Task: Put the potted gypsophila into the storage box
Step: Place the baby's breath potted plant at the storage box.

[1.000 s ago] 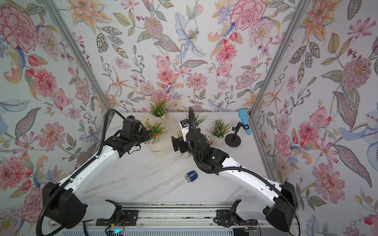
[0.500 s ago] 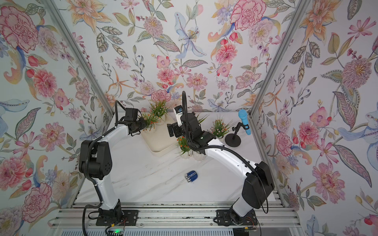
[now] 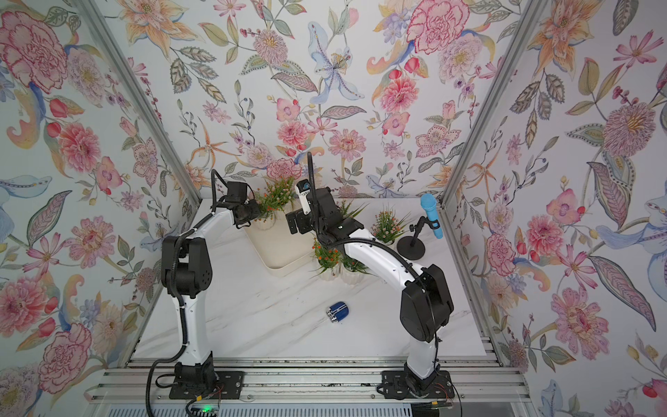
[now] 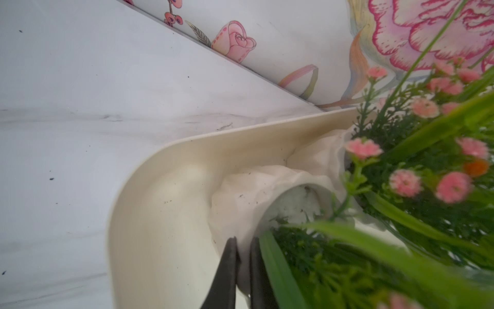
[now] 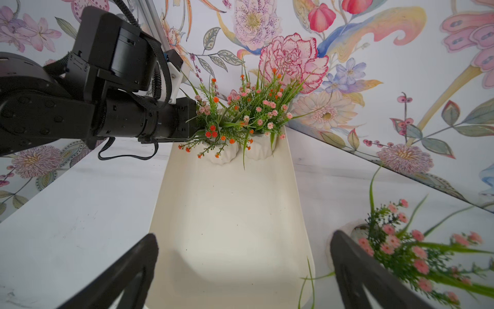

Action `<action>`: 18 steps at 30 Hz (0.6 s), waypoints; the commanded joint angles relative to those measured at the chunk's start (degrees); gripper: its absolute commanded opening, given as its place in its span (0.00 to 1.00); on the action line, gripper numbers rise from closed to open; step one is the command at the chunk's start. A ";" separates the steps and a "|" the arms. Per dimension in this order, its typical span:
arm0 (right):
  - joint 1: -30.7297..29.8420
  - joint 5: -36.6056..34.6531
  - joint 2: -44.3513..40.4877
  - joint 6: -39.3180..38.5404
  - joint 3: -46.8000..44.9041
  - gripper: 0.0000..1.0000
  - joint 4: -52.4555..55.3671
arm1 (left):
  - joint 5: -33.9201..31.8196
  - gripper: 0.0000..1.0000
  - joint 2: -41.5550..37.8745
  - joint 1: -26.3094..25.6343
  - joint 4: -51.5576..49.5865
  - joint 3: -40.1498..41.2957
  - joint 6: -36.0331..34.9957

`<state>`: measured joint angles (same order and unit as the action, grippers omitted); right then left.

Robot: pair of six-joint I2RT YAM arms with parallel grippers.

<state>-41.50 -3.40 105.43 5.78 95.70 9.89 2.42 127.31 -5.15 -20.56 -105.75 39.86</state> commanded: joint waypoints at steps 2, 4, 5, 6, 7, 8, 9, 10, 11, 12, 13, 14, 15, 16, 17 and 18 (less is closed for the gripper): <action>1.26 0.54 1.17 -0.07 3.06 1.00 1.86 | -1.79 0.00 0.47 1.15 1.73 -2.90 1.35; 1.51 0.67 1.36 0.02 3.26 1.00 1.97 | -1.97 0.02 0.65 1.33 1.66 -2.79 1.45; 1.52 0.83 1.36 -0.07 3.43 1.00 2.27 | -2.04 0.05 0.73 1.31 1.49 -2.83 1.59; 1.69 0.97 1.37 -0.07 3.44 1.00 2.49 | -2.13 0.07 0.70 1.32 1.42 -2.79 1.67; 1.68 1.02 1.15 -0.07 3.37 1.00 2.73 | -2.11 0.11 0.66 1.28 1.40 -2.70 1.63; 1.68 0.98 0.90 -0.09 3.06 1.00 2.81 | -1.98 0.15 0.59 1.34 1.42 -2.70 1.44; 1.66 0.79 0.52 0.01 2.61 1.00 2.81 | -1.96 0.16 0.53 1.28 1.32 -2.87 1.08; 1.55 0.68 0.16 0.16 2.06 1.00 2.81 | -2.12 0.19 0.36 1.32 1.02 -2.96 0.79; 1.54 0.52 -0.27 0.34 1.54 1.00 2.84 | -2.40 0.22 0.10 1.32 0.85 -3.01 0.64; 1.56 0.21 -0.79 0.41 0.95 1.00 2.82 | -2.70 0.26 -0.35 1.29 0.69 -2.80 0.51; 1.45 -0.03 -1.31 0.53 0.36 1.00 2.79 | -3.03 0.32 -0.92 1.28 0.61 -2.41 0.26; 1.42 -0.23 -1.70 0.63 -0.07 1.00 2.84 | -3.35 0.34 -1.61 1.33 0.61 -2.06 0.03; 1.34 -0.41 -2.24 0.59 -0.69 1.00 2.86 | -3.50 0.37 -2.32 1.30 0.61 -1.74 -0.39; 1.22 -0.58 -2.72 0.46 -1.15 1.00 2.80 | -3.86 0.40 -3.09 1.32 0.49 -1.40 -0.76; 1.13 -0.64 -3.25 0.41 -1.51 1.00 2.74 | -4.37 0.43 -3.77 1.26 0.35 -0.94 -0.93; 1.05 -0.86 -3.72 0.29 -2.01 1.00 2.71 | -4.97 0.46 -4.82 1.28 0.26 -0.40 -1.25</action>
<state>-40.10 -3.49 104.90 5.82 94.78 12.14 -0.64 127.59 -4.12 -20.73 -106.43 39.90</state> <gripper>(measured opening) 0.999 0.450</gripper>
